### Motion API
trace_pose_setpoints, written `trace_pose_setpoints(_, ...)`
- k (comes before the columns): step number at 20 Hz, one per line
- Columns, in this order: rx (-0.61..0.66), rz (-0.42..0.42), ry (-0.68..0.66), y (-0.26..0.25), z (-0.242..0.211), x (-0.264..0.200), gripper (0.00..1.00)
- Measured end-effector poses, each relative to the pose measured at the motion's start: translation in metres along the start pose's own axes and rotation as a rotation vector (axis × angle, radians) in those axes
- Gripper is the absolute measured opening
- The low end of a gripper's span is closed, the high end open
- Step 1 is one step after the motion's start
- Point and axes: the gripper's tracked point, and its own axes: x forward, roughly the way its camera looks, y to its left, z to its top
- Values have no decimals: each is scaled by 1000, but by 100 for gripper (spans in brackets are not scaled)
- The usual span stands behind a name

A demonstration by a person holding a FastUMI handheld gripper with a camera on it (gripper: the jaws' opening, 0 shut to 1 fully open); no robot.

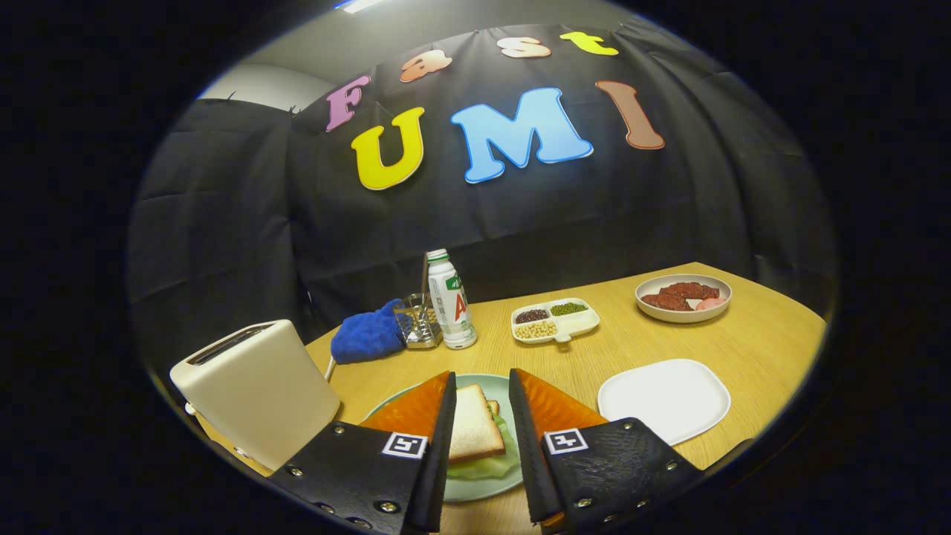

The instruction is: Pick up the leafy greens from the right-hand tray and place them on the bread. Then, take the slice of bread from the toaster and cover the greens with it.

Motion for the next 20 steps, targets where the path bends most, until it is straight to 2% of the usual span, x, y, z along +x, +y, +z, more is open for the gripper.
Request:
trace_pose_setpoints(9, -97, -5, -102, -38, 45, -31, 43)
trace_pose_setpoints(14, -100, 71, -137, -57, 62, -55, 43)
trace_pose_setpoints(20, -109, 100, -178, -133, 96, -95, 43)
